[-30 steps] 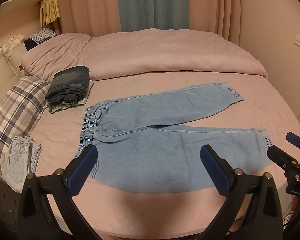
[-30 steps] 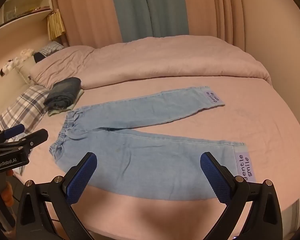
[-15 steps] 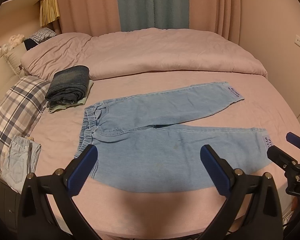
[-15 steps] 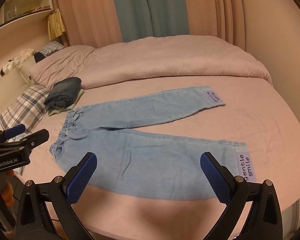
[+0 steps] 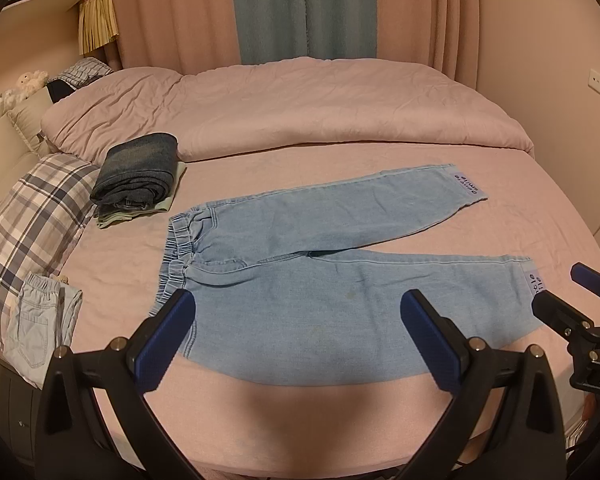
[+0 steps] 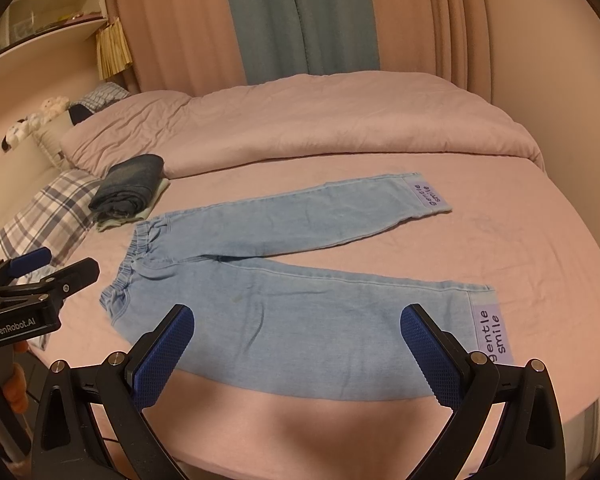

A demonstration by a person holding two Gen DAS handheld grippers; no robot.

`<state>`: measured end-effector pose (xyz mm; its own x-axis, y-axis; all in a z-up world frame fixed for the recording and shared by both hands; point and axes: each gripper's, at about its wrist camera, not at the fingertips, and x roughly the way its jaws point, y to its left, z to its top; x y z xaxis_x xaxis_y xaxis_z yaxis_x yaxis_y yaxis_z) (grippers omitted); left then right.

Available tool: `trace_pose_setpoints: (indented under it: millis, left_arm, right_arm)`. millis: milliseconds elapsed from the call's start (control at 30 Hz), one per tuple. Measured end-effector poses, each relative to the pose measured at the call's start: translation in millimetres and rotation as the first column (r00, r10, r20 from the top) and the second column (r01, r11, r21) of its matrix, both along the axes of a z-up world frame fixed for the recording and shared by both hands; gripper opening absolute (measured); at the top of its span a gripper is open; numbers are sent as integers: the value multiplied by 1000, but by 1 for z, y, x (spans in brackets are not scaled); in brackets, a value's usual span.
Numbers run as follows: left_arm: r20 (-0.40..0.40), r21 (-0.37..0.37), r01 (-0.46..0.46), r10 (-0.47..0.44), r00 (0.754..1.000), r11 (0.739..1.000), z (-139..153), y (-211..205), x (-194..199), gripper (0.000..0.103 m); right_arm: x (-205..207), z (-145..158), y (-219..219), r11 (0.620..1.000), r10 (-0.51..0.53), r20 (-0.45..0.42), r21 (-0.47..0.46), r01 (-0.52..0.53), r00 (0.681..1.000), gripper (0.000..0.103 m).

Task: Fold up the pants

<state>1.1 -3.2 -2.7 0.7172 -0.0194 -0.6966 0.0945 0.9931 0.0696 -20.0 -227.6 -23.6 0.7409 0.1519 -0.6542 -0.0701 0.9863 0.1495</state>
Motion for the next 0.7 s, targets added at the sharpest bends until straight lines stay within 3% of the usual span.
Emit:
trace_pose_setpoints:
  millis: [700]
  left_arm:
    - [-1,4,2,-2,1000,1000,0,-5,1,103]
  right_arm:
    - [-3,-2,6,1000,1,-2,-2,-1,1000,103]
